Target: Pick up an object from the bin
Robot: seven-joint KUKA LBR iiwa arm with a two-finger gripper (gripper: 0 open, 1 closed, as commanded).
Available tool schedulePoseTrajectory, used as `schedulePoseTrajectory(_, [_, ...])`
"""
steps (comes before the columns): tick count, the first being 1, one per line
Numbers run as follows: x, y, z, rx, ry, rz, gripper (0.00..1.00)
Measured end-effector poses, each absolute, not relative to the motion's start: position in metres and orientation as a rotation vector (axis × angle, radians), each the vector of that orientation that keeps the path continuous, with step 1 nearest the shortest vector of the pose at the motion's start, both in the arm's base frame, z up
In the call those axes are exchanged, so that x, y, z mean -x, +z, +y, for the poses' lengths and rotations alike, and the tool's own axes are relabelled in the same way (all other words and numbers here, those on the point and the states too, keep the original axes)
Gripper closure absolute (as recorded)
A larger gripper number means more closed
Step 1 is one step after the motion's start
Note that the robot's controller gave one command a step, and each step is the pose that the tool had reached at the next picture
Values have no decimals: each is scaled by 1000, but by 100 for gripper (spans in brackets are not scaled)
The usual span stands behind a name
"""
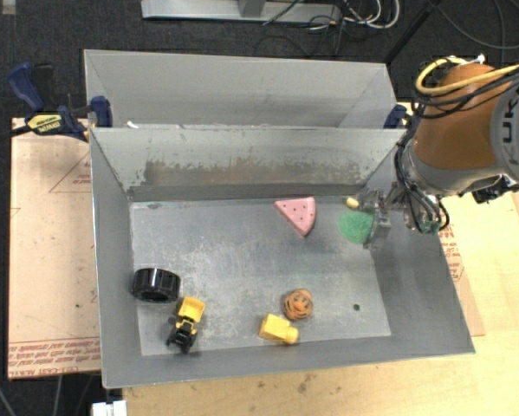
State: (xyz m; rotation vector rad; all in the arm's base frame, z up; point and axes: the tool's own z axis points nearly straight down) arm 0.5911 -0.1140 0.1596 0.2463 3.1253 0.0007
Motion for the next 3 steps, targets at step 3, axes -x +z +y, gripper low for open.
schedulePoseTrajectory(3, [-591, 178, -114, -246, 1, 3127, 100])
